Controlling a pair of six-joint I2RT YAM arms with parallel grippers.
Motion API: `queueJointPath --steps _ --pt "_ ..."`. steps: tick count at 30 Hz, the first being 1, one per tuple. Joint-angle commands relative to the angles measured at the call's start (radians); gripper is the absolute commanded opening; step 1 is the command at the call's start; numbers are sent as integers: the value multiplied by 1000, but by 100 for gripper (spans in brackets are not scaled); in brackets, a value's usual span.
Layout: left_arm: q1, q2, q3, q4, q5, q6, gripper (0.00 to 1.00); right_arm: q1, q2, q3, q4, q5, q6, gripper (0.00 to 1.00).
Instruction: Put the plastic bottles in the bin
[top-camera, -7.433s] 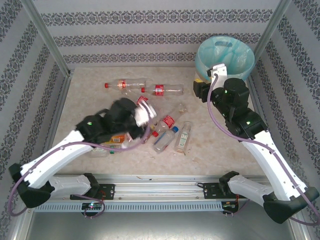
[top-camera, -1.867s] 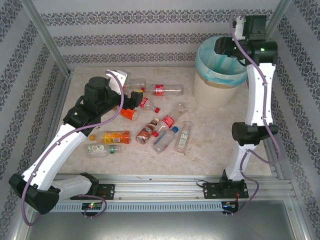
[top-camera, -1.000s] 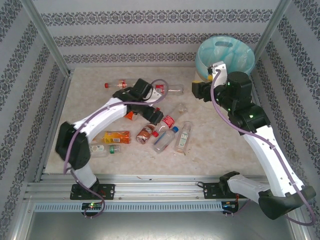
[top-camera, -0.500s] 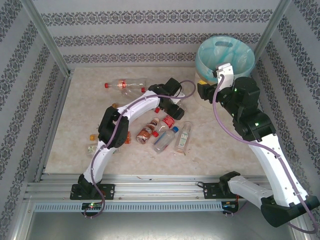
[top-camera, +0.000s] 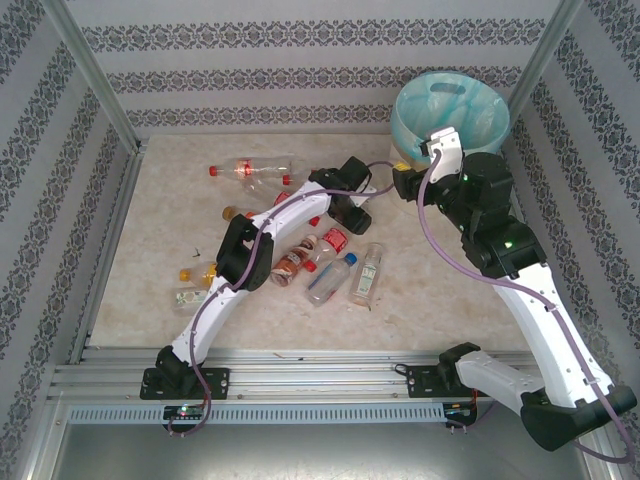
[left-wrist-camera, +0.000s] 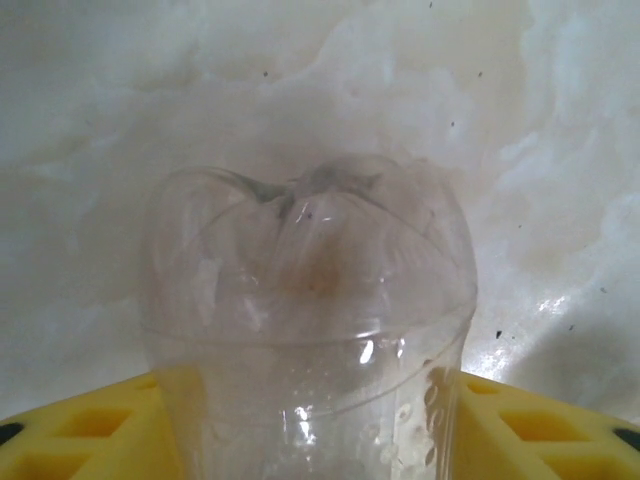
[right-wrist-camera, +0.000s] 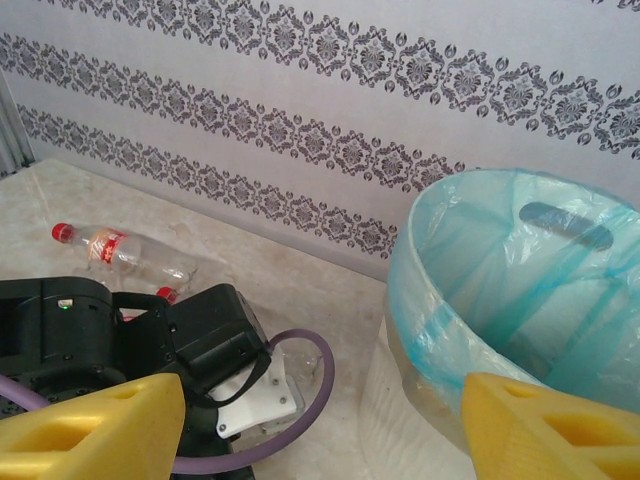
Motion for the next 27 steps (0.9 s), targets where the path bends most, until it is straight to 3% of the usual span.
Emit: queueJointPath --steps 1,7,12,17,21,23,27 --pt "-2 -2 59 -49 -15 19 57 7 -1 37 14 11 -15 73" --pt "1 -45 157 -70 -18 18 53 9 5 52 13 1 0 73" --pt "20 -183 175 -28 27 -59 52 10 -1 61 56 -30 37 72" --pt "65 -412 37 92 80 -157 32 18 -18 58 101 -47 62 71" --pt "111 -647 -234 359 117 -293 10 28 -39 17 177 -79 79 70" --pt "145 -783 -428 598 147 -430 1 38 -56 -25 250 -102 89 70" --pt "223 -969 -728 1057 152 -754 0 78 -69 -100 416 -126 106 68"
